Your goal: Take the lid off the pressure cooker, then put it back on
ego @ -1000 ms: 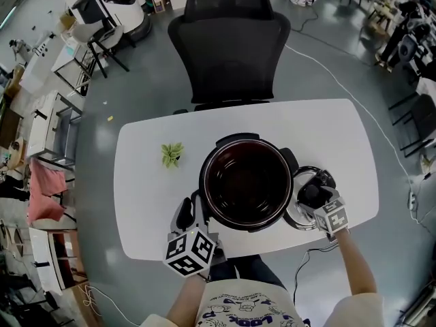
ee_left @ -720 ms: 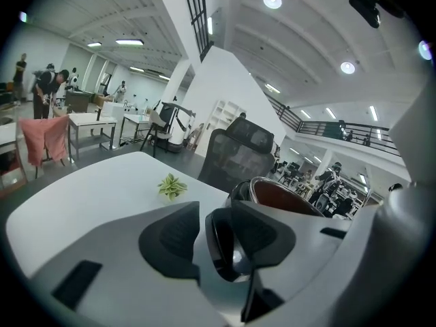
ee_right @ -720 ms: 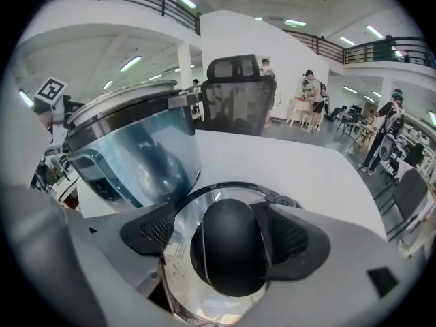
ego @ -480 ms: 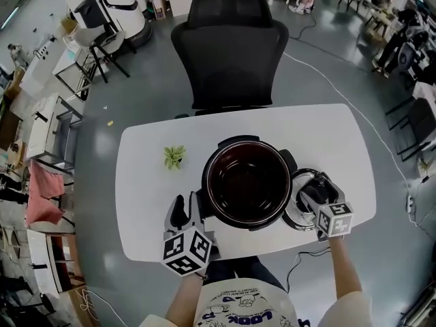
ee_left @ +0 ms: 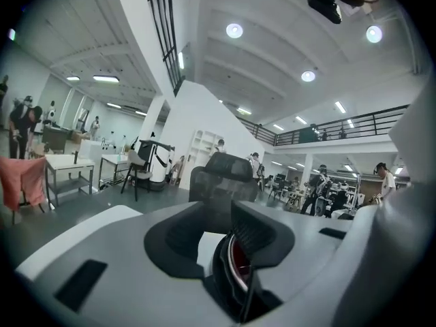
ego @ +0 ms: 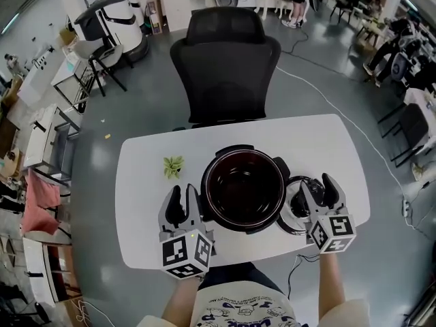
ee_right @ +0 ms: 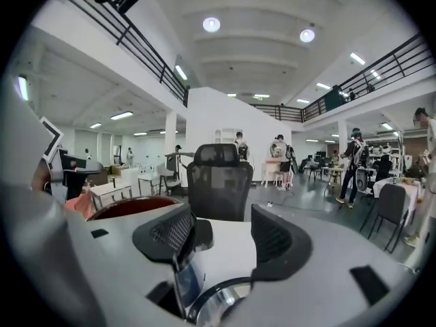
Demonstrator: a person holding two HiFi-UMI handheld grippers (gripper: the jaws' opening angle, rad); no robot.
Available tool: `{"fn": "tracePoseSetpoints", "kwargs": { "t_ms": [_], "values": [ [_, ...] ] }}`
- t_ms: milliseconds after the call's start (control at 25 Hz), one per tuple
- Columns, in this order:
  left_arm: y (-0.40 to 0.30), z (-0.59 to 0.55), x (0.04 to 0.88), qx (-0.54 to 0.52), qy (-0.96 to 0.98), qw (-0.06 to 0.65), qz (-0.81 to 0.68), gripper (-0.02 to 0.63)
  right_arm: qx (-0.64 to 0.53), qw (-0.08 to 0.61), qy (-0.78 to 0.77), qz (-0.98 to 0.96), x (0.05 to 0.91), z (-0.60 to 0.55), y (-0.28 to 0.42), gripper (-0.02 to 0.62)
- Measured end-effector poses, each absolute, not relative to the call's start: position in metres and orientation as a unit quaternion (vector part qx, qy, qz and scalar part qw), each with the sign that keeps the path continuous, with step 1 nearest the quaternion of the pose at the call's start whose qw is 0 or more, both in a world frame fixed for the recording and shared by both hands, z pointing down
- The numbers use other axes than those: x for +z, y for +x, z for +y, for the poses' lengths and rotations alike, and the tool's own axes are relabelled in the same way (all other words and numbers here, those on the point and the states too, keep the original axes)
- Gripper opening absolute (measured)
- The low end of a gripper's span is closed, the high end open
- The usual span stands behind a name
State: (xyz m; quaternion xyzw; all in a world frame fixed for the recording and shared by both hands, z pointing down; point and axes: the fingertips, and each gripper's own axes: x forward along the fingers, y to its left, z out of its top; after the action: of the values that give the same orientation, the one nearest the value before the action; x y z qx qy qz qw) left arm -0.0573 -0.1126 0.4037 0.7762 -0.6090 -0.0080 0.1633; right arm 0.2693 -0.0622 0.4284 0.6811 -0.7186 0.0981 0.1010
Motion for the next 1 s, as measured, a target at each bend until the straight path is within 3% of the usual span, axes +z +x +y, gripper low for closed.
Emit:
{"fn": "tracePoseSetpoints", "kwargs": {
  "t_ms": [240,640,1000],
  "values": [
    [-0.039,-0.109,0.363,-0.015,0.805,0.099,-0.584,0.112,0.041,0.056,0.697,-0.713,0.374,-0.051,0.246,0.226],
    [-0.013,-0.098,0.327,-0.034,0.832,0.047,-0.552,0.019,-0.018,0.015,0.755,-0.656,0.330,-0.026,0.242,0.012],
    [0.006,-0.090,0.316,-0.055,0.841,0.038,-0.537,0.014,-0.023,0.017,0.775,-0.631,0.330,-0.007,0.243,0.011]
  ]
}}
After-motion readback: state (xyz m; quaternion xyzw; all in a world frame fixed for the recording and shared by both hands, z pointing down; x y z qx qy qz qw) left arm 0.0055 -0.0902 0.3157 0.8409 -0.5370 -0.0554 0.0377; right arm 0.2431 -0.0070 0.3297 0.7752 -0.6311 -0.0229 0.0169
